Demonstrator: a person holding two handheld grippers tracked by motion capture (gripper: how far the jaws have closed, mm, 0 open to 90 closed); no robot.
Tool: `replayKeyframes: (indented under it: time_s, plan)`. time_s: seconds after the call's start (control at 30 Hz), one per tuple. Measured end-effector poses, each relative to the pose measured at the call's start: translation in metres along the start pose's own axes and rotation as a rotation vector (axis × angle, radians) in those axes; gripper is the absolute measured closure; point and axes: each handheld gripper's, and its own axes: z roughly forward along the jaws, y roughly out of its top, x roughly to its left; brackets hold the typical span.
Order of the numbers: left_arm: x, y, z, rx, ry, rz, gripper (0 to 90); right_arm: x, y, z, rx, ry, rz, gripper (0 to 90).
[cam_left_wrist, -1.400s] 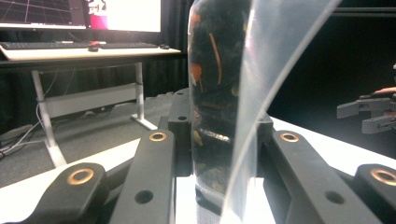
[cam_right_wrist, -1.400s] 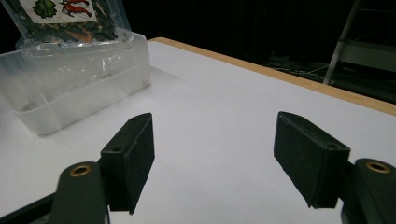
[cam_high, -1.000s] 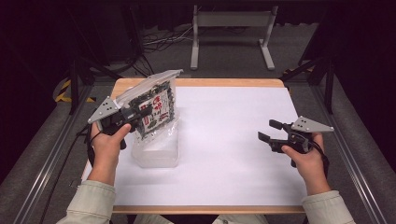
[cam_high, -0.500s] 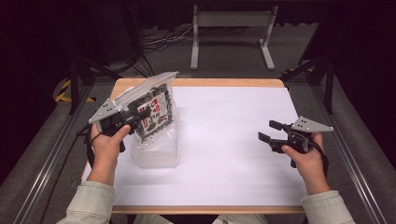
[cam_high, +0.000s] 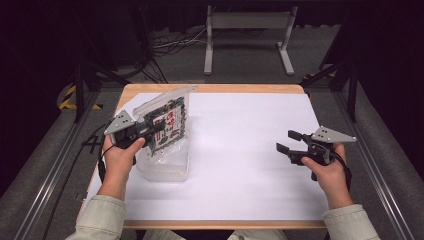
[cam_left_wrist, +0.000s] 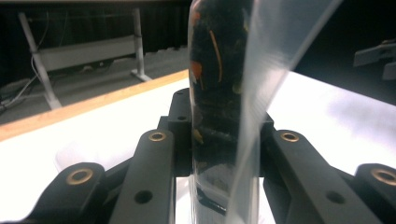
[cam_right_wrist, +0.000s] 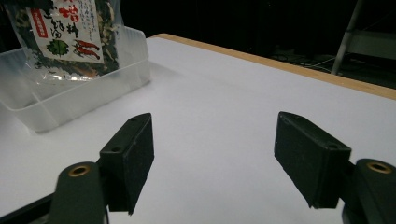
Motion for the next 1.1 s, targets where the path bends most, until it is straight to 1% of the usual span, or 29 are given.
replayKeyframes:
  time_s: [0.07,0.13,0.27,0.37,0.4,0.47,0.53,0.7,0.77,0.97,1.03,1.1]
  plan:
    - [0.002,-0.002,-0.001,-0.008,-0.002,-0.027,71.6,0.0,0.0,0.0,0.0,0.001,0.0,29.1]
    - [0.004,-0.004,-0.003,-0.006,-0.009,-0.033,71.6,0.0,-0.001,0.0,0.006,-0.001,-0.001,29.1]
    - [0.006,-0.008,-0.008,0.016,-0.02,-0.035,71.3,0.0,-0.001,0.001,0.008,0.003,0.001,29.1]
    - [0.008,-0.01,-0.01,0.012,-0.023,-0.041,71.1,0.001,-0.001,0.002,0.01,0.004,-0.001,29.0]
    - [0.008,-0.011,-0.01,0.01,-0.024,-0.036,71.1,0.001,-0.001,0.002,0.013,0.004,-0.001,29.0]
    - [0.008,-0.013,-0.01,0.026,-0.03,-0.029,71.1,0.002,-0.001,0.002,0.014,0.006,0.0,28.9]
    - [0.008,-0.013,-0.01,0.027,-0.031,-0.03,71.0,0.002,-0.001,0.003,0.015,0.006,0.0,28.9]
    - [0.01,-0.018,-0.012,0.023,-0.048,-0.038,70.8,0.001,-0.002,0.002,0.015,0.005,0.001,28.5]
    - [0.012,-0.021,-0.013,0.022,-0.044,-0.06,70.7,0.001,-0.001,0.002,0.014,0.005,-0.001,28.4]
    - [0.014,-0.021,-0.013,0.028,-0.037,-0.065,70.6,0.001,-0.002,0.002,0.013,0.003,-0.002,28.3]
    - [0.013,-0.021,-0.013,0.026,-0.033,-0.076,70.4,0.001,-0.002,0.001,0.013,0.001,0.002,28.2]
    - [0.013,-0.02,-0.013,0.024,-0.025,-0.067,68.8,0.0,-0.002,0.0,0.013,0.001,0.002,28.2]
